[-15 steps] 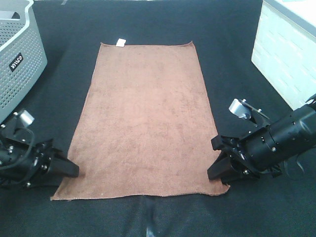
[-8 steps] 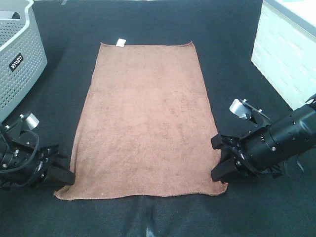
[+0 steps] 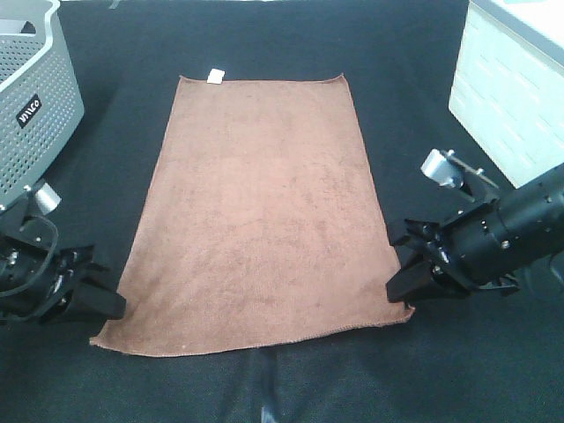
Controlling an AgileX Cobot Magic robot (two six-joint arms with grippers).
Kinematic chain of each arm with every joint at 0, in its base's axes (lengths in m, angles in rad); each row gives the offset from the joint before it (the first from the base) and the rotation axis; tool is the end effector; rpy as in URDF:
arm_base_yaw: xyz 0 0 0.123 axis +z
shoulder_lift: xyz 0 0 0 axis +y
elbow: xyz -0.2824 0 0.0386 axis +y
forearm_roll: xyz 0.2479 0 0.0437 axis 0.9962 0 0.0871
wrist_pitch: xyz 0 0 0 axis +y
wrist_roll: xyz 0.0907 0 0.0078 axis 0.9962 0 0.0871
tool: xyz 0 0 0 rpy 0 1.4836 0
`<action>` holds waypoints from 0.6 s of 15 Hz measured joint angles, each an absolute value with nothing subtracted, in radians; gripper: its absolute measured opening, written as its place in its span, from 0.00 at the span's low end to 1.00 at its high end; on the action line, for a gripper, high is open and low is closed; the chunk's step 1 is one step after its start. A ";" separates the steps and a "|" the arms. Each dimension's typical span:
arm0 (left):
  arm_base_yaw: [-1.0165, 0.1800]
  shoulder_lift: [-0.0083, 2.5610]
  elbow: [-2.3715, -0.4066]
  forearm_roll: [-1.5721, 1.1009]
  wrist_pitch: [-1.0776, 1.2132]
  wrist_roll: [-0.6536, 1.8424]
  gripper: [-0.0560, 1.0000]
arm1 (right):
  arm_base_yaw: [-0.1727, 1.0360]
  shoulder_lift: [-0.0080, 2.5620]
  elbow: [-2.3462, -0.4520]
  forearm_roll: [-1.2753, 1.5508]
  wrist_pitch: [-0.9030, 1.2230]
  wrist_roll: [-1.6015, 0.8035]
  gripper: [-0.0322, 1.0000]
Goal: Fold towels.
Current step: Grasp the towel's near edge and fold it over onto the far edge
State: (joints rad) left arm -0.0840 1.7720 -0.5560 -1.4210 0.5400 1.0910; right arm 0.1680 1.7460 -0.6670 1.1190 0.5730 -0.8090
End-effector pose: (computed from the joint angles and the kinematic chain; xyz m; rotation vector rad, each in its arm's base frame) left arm 0.2436 -0.0671 0.1012 -0.1730 2.7796 -0.8415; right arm 0.2554 0.0884 0.1207 -0.0139 2.8406 0.8118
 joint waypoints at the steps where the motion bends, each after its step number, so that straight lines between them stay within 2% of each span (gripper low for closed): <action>1: -0.084 1.749 -0.555 -1.383 0.540 1.058 0.05 | 0.168 1.725 -0.667 1.090 0.575 -0.779 0.03; 5: -0.084 1.697 -0.555 -1.236 0.556 0.931 0.05 | 0.168 1.691 -0.664 1.007 0.596 -0.702 0.03; 9: -0.084 1.622 -0.465 -1.197 0.575 0.893 0.05 | 0.168 1.691 -0.552 1.007 0.596 -0.698 0.03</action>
State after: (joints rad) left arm -0.0840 1.6220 -0.4650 -1.1970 0.5750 0.8930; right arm 0.1680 1.6910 -0.5520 1.0070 0.5960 -0.6980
